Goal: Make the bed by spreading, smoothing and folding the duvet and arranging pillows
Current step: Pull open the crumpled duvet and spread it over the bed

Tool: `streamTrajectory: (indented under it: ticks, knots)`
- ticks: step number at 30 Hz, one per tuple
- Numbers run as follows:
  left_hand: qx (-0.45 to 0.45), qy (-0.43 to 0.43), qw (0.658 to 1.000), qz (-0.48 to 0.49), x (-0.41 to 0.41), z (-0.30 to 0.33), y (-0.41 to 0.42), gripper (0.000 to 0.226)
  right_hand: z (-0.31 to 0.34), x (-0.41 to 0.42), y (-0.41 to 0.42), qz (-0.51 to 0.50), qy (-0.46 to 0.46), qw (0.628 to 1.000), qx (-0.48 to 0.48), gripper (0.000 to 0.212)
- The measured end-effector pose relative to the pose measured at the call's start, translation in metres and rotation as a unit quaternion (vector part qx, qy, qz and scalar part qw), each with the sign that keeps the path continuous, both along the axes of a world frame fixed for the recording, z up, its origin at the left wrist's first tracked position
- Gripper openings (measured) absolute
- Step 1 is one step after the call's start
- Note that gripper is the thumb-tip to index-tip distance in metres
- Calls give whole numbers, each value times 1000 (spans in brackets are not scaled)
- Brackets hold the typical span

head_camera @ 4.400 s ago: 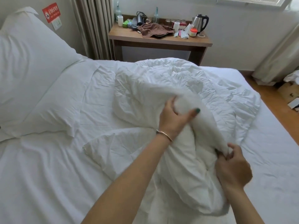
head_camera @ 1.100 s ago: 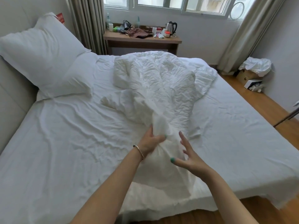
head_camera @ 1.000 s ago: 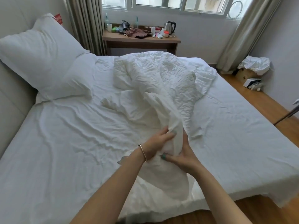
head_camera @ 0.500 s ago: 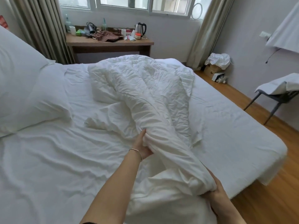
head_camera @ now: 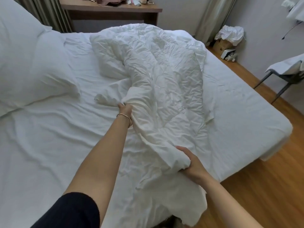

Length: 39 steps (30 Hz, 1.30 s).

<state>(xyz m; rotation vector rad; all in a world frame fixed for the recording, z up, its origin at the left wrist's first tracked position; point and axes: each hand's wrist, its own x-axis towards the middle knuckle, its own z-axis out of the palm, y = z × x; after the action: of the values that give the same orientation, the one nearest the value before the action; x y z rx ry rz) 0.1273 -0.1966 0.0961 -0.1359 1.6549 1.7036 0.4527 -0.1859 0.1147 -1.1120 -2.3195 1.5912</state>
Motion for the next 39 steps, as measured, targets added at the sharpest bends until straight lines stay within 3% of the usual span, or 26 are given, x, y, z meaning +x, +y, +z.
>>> streamTrajectory:
  ticks: [1,4,7,8,11,13,15,20,26,30,34,39]
  knots:
    - [-29,7,999,-27,4,0,-6,20,-2,-6,-2,-7,-5,1000,0,68]
    - [-20,-34,995,-89,35,-5,-28,71,-3,-23,-3,-19,-9,1000,14,70]
    - [-55,-16,987,-150,60,-16,-39,94,-3,-33,-3,-9,-21,997,70,71]
    - [-72,-6,984,-160,63,-18,-41,94,-3,-34,-3,-5,-25,996,85,71]
    - [-100,57,989,-96,61,-13,-50,37,-2,-36,-9,22,-36,989,143,78]
    - [-122,135,981,-60,55,1,-64,23,1,-38,-12,35,-41,986,161,82]
    - [-116,202,972,-27,43,22,-88,20,3,-44,-18,58,-15,989,136,83]
    - [-76,283,955,51,-6,88,-201,22,23,-100,-73,222,23,974,47,76]
    - [-160,336,920,119,-42,134,-384,35,36,-188,-200,371,67,924,-68,52]
    - [-242,358,892,131,-58,131,-496,35,38,-223,-290,462,51,880,-99,59]
    - [-367,318,867,110,-63,57,-546,46,-5,-233,-350,516,-16,853,-73,68]
    - [-353,92,926,100,-3,-85,-546,62,-92,-251,-361,506,-151,842,-111,75]
